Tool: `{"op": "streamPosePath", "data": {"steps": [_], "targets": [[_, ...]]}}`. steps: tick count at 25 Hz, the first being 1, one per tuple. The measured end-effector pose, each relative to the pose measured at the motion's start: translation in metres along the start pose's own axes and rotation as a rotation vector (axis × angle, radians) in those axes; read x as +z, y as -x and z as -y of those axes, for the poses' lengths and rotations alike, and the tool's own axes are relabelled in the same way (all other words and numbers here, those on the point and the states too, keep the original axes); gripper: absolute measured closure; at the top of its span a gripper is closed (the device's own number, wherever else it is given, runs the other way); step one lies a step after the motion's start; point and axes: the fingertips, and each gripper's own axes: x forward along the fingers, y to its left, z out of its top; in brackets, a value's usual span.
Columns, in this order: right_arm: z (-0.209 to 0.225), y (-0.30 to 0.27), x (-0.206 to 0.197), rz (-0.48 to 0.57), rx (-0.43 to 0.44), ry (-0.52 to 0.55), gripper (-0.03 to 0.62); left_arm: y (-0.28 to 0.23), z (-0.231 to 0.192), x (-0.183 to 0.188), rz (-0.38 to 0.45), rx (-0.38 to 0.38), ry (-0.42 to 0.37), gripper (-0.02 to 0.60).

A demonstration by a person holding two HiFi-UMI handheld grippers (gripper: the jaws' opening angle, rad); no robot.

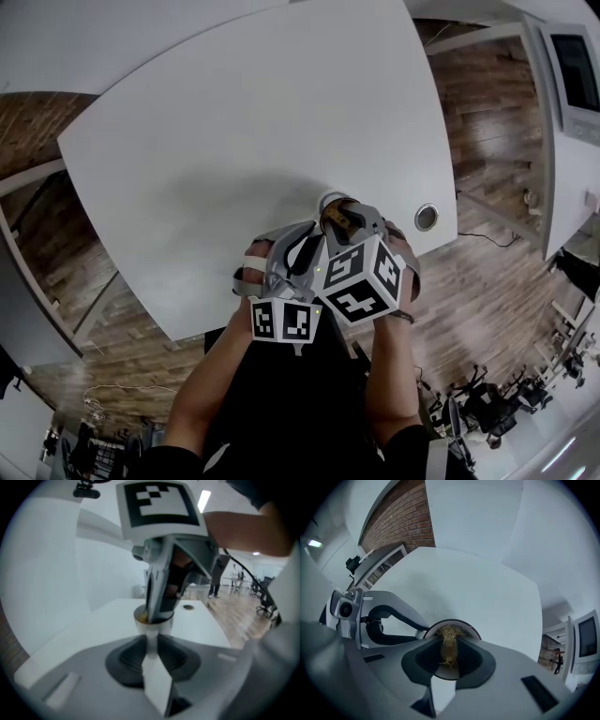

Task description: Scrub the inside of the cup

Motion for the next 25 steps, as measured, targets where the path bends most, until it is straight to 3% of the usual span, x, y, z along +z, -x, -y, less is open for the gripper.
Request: {"op": "streamPosePath", "data": {"steps": [6,14,20,25], "targets": [[0.001,0.008,0.0,0.036,-0.046,0.008,0.537,0.0,-0.003,-0.004,-0.006,0.01,0.007,0.506],[0.01,0.047,-0.001,0.187,-0.098,-0.101,0.537,-0.005,-0.004,-0.005,-0.02,0.013,0.013,0.502],[0.014,0.086,-0.003,0.368,-0.155,-0.178,0.537,0.003,-0.01,-0.006,-0.038,0.025,0.042,0.451],[0.011,0.113,-0.01,0.485,-0.197,-0.206,0.537,0.025,-0.015,0.001,-0.023,0.031,0.08,0.446]]}}
